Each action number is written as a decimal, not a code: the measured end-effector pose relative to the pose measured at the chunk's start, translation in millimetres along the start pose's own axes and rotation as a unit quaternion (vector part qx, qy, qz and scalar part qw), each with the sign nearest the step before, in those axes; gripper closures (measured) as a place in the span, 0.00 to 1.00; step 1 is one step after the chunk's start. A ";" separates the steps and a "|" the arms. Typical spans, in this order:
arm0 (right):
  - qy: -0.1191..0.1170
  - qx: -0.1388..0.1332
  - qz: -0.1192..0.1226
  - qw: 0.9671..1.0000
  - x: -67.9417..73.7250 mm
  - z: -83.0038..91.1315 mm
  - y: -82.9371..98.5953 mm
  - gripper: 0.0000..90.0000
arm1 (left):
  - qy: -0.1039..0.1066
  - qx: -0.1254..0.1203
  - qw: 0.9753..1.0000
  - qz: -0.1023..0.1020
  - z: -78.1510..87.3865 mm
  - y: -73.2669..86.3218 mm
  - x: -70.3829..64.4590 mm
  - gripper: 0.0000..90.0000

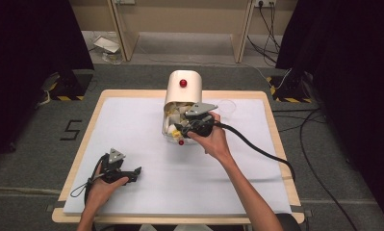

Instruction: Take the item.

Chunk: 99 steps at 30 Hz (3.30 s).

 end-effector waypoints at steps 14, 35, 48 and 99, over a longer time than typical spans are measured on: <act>-0.018 0.020 0.003 1.000 1.4 2.5 3.4 0.92 | 0.000 0.000 1.000 0.000 0.0 0.0 0.0 0.08; -0.024 -0.084 0.021 0.996 7.1 47.5 -19.7 1.00 | 0.000 0.000 1.000 0.000 0.0 0.0 0.0 0.08; -0.014 -0.121 0.009 0.992 -4.9 79.5 -29.6 1.00 | 0.001 -0.001 1.000 0.001 0.1 0.0 0.1 0.08; 0.117 -0.124 -0.083 0.982 -146.9 80.5 0.0 1.00 | 0.000 0.000 1.000 0.000 0.0 0.0 0.0 0.08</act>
Point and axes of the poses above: each handheld gripper's, and its own axes: z roughly backward along the jaws, y roughly out of its underside, x roughly to its left, the point moved 3 cm from there along -z, roughly forward along the jaws, and after that the axes turned 14 degrees about -z, right-handed, at the moved point
